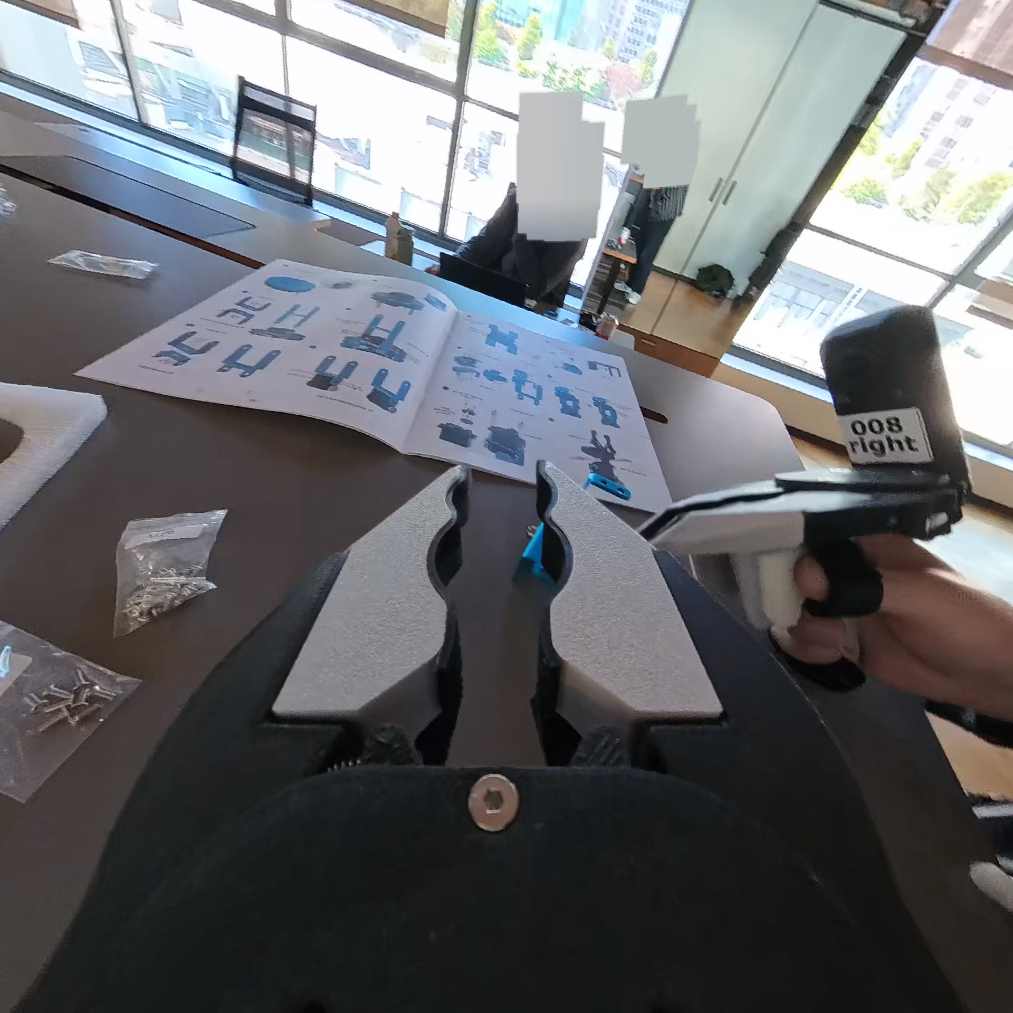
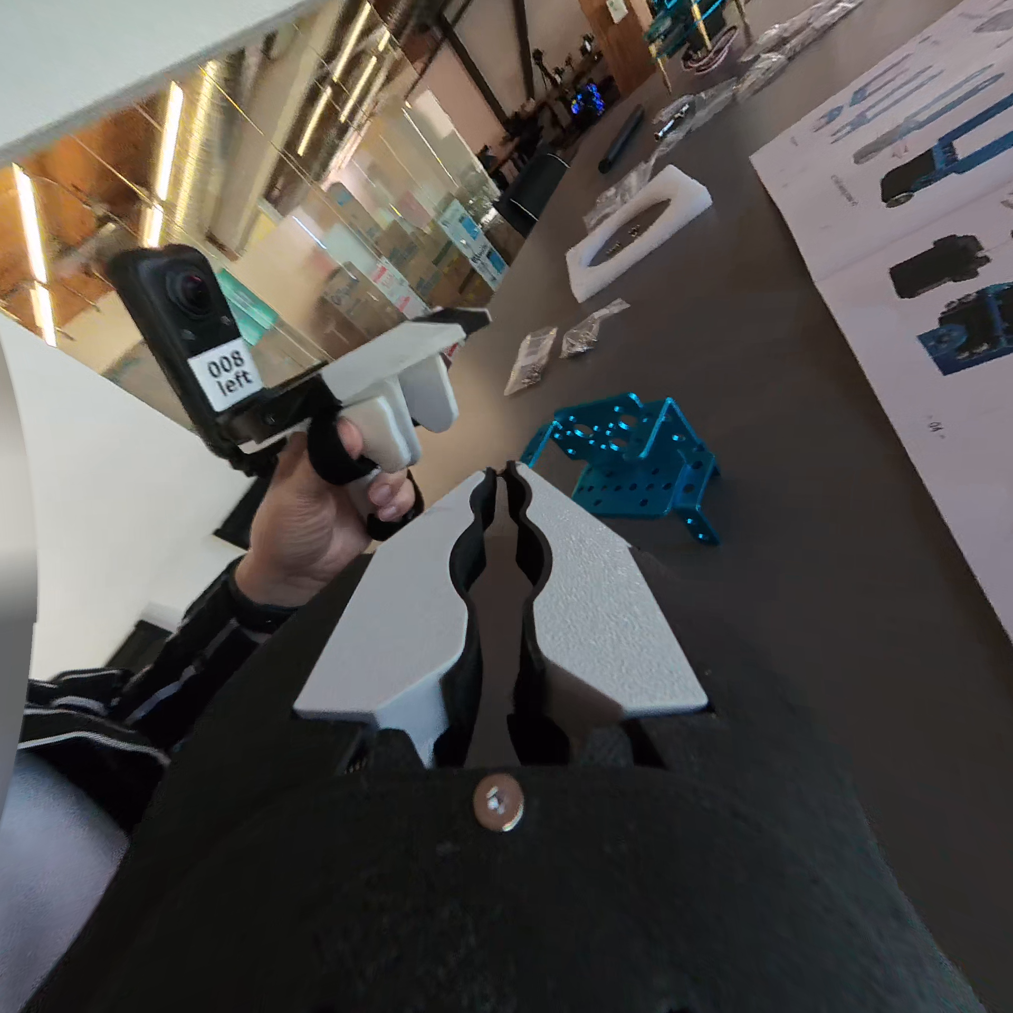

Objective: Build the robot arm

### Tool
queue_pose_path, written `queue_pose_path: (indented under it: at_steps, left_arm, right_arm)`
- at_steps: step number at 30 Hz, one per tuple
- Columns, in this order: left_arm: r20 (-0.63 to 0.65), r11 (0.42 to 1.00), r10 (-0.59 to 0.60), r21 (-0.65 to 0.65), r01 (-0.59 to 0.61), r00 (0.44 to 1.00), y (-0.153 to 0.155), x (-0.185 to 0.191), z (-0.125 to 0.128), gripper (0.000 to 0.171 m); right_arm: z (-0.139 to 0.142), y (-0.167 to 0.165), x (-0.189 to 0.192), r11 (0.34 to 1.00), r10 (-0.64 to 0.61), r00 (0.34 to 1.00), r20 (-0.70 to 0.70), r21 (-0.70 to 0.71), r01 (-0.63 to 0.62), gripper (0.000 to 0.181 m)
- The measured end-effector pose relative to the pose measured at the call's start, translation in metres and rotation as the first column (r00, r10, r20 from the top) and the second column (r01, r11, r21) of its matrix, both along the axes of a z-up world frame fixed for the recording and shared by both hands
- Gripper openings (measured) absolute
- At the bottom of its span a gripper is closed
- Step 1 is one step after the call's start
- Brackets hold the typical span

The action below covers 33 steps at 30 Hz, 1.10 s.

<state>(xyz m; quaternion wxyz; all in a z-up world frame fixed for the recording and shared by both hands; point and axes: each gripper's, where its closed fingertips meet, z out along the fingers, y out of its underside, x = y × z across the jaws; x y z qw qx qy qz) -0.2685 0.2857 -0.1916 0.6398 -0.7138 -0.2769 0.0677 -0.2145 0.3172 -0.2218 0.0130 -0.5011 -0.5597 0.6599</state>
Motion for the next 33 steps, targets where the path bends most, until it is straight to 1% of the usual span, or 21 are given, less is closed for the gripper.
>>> queue_pose_path:
  at_steps: [2,4,5,7,8,9,11,13,15,22,29,30,33]
  left_arm:
    - [0.009,0.998,-0.058,-0.011,0.058,0.998,-0.001,0.01,-0.002,0.022]
    - [0.027,0.989,-0.146,0.041,0.144,0.989,0.0,0.024,0.007,0.02]
    - [0.03,0.972,-0.218,0.099,0.214,0.975,0.002,0.035,0.016,0.018]
    - [0.011,0.904,-0.387,0.2,0.378,0.922,0.006,0.063,0.032,0.013]
    - [-0.01,0.882,-0.428,0.211,0.421,0.904,0.007,0.071,0.035,0.015]
    - [-0.033,0.878,-0.44,0.191,0.438,0.897,0.008,0.076,0.035,0.017]
    - [-0.101,0.897,-0.418,0.113,0.427,0.903,0.011,0.08,0.032,0.022]
    - [-0.167,0.911,-0.391,0.071,0.407,0.905,0.016,0.084,0.034,0.021]
    - [-0.205,0.911,-0.389,0.06,0.408,0.898,0.022,0.091,0.038,0.018]
    - [-0.199,0.915,-0.375,0.077,0.396,0.906,0.031,0.096,0.041,0.011]
    - [-0.217,0.91,-0.385,0.076,0.409,0.897,0.034,0.1,0.041,0.005]
    - [-0.217,0.91,-0.385,0.071,0.408,0.897,0.034,0.1,0.04,0.001]
    - [-0.208,0.903,-0.409,0.05,0.427,0.889,0.035,0.102,0.035,0.001]
  right_arm:
    - [0.015,-0.001,0.007,0.997,0.027,0.999,-0.033,-0.073,-0.029,0.003]
    - [0.028,-0.001,0.013,0.991,0.062,0.997,-0.044,-0.114,-0.067,0.003]
    - [0.037,-0.002,0.017,0.984,0.088,0.995,-0.053,-0.15,-0.095,0.003]
    - [0.053,-0.001,0.021,0.966,0.123,0.991,-0.052,-0.222,-0.131,0.003]
    - [0.06,-0.001,0.022,0.956,0.138,0.989,-0.057,-0.253,-0.148,0.003]
    - [0.067,-0.001,0.024,0.948,0.151,0.986,-0.063,-0.274,-0.163,0.003]
    - [0.076,-0.002,0.025,0.934,0.171,0.983,-0.069,-0.307,-0.184,0.003]
    - [0.081,-0.004,0.027,0.918,0.193,0.979,-0.064,-0.34,-0.204,0.003]
    - [0.084,-0.005,0.029,0.902,0.211,0.976,-0.06,-0.373,-0.218,0.002]
    - [0.082,-0.009,0.034,0.896,0.241,0.969,-0.055,-0.371,-0.244,0.002]
    - [0.077,-0.01,0.037,0.892,0.252,0.967,-0.044,-0.376,-0.25,0.002]
    - [0.077,-0.01,0.037,0.895,0.253,0.966,-0.043,-0.37,-0.251,0.002]
    - [0.073,-0.01,0.039,0.917,0.286,0.957,-0.042,-0.279,-0.286,0.003]
